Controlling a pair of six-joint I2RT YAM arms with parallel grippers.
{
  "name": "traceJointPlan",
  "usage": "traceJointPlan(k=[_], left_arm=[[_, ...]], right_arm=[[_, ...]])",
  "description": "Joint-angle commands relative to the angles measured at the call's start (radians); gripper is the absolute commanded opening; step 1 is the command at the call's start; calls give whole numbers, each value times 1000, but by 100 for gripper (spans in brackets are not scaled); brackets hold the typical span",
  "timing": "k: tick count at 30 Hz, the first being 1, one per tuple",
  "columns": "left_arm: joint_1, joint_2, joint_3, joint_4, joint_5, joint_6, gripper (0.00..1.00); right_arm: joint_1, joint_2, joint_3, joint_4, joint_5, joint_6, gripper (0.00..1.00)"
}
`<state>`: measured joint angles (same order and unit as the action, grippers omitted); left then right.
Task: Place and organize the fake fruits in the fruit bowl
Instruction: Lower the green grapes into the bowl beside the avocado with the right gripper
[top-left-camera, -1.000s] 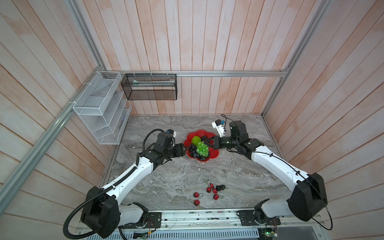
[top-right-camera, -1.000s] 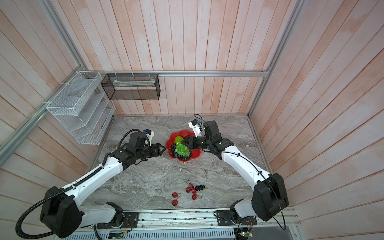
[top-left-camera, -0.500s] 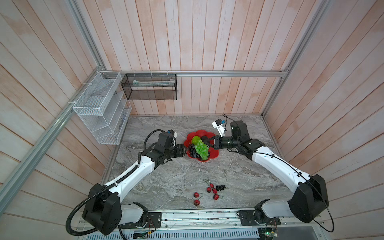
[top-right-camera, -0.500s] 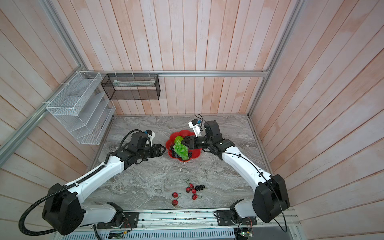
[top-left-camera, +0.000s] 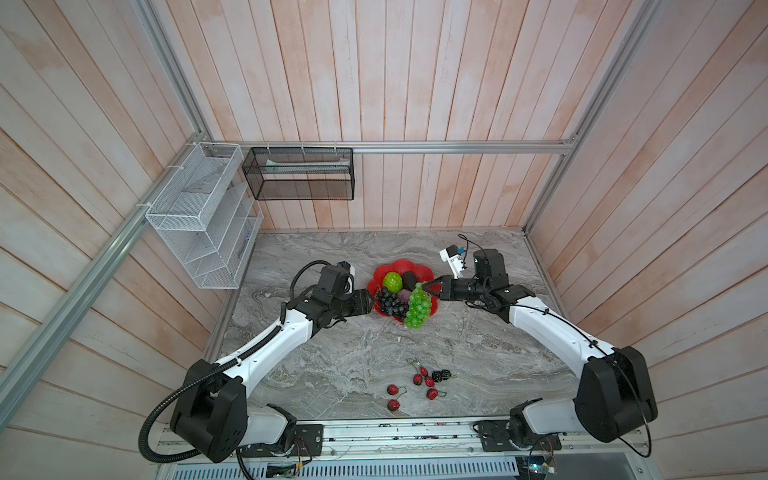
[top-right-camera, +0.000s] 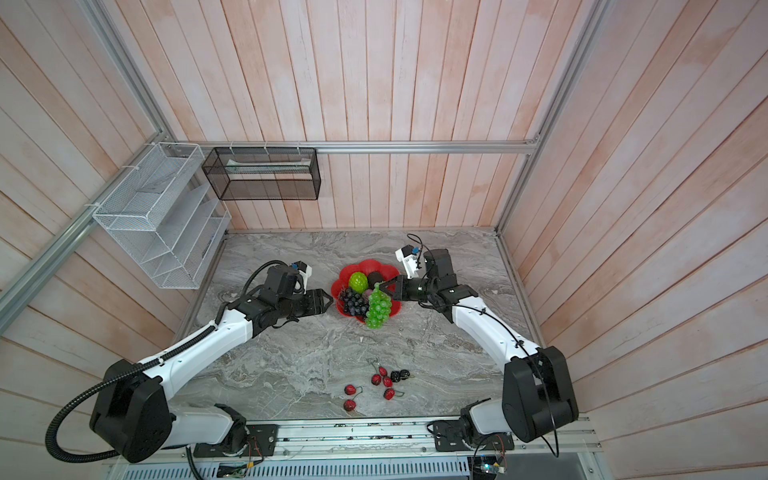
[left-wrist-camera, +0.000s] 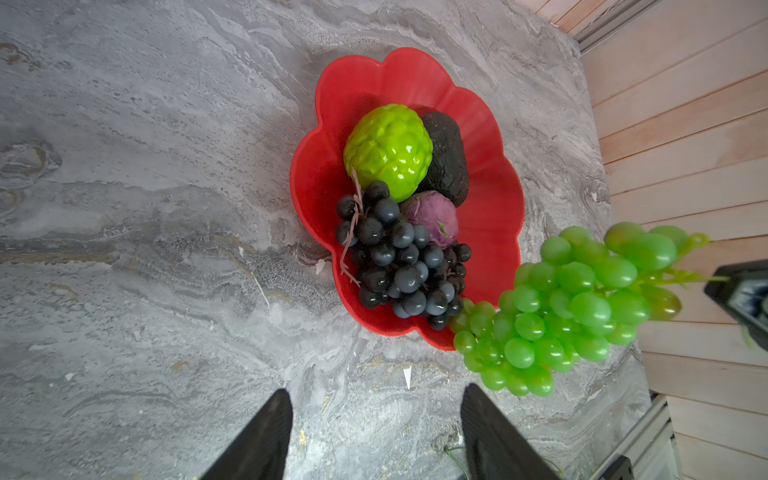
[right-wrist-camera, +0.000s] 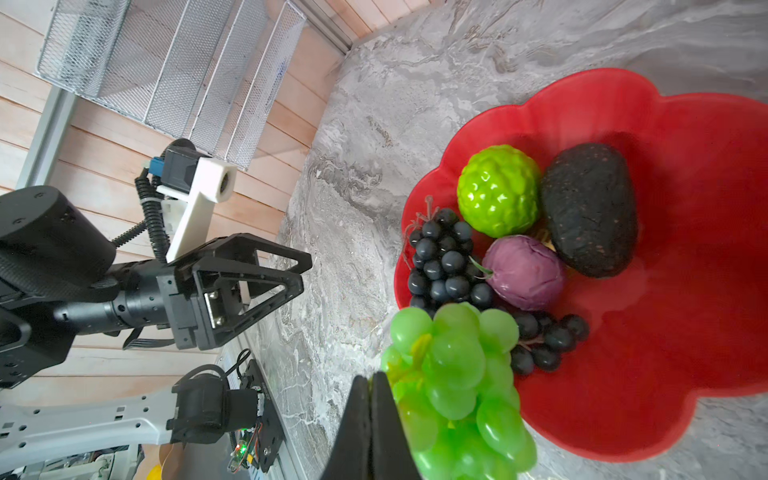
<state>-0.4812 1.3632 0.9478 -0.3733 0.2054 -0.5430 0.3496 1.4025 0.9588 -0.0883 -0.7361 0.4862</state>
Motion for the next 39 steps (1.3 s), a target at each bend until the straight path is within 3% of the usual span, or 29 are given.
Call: traceJointPlan(k=[1,17,39], left_arm=[[-5,16,23,19,11,-2,67],[-5,51,45,20,17,5,67],[-5,56,36,34,29,3,67]], right_arm=[[-31,17,-19,54,-24,-36,0],[-67,113,51,194,-67,18,0],[-116,285,83,274,-67,-7,0]])
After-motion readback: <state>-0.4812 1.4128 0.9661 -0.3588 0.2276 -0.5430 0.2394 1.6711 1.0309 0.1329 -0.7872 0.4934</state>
